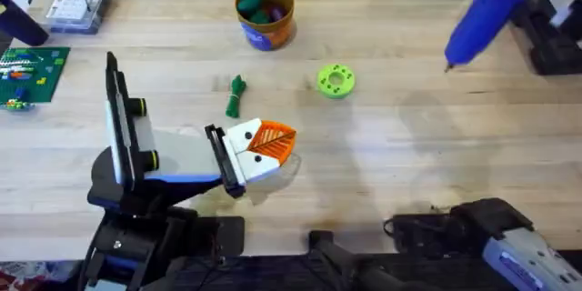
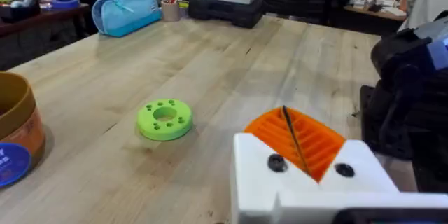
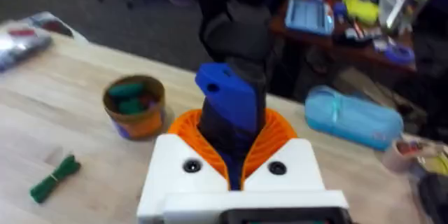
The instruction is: Pick up the gripper from the table and insert it into the empty holder that is missing its gripper. Then pick up a screw, insert it into the mounting hole, and use the screwdriver to tighten it. Finally, clean up the table by picking up the vegetable and placing it into the bucket.
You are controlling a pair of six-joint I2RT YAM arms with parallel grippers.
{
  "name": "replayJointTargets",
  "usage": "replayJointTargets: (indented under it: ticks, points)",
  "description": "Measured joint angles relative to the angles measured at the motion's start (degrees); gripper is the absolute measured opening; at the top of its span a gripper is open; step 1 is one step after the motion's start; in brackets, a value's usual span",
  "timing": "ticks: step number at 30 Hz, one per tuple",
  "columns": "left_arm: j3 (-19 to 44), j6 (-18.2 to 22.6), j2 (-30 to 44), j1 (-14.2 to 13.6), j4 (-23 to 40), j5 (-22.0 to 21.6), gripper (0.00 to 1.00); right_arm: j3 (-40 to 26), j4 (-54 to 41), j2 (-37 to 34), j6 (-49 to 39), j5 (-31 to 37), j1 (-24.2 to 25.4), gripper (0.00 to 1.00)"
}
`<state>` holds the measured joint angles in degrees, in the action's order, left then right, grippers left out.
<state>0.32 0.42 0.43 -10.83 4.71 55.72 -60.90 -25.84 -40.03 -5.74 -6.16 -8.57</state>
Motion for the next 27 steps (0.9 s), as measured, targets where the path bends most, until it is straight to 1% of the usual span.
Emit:
replayJointTargets:
  ticks: [5,9,11,15,20,23,27]
  points:
    - [0.00,-0.01,0.00,0.00,0.00,0.00,0.009,0.00,8.26,-1.19,0.01,-6.85,-0.05,0.046]
    - [0.00,-0.01,0.00,0.00,0.00,0.00,0.009,-1.18,12.76,-4.92,0.62,-13.50,-0.05,0.045]
    - [0.00,-0.01,0.00,0.00,0.00,0.01,0.009,-3.21,13.97,-8.23,1.01,-16.82,-0.05,0.046]
    - [0.00,0.00,-0.01,-0.01,0.00,0.00,0.009,-9.43,15.20,-16.32,1.30,-23.41,-0.05,0.046]
    - [0.00,0.01,0.00,-0.01,0.01,0.02,0.009,-18.69,16.54,-24.69,1.50,-32.90,-0.05,0.045]
    - [0.00,0.00,0.00,0.00,0.00,0.01,0.009,-23.19,18.94,-28.04,1.94,-38.90,-0.42,0.047]
    - [0.00,-0.01,0.00,0.00,0.00,0.00,0.009,-24.83,25.90,-29.70,4.58,-45.22,-2.12,0.046]
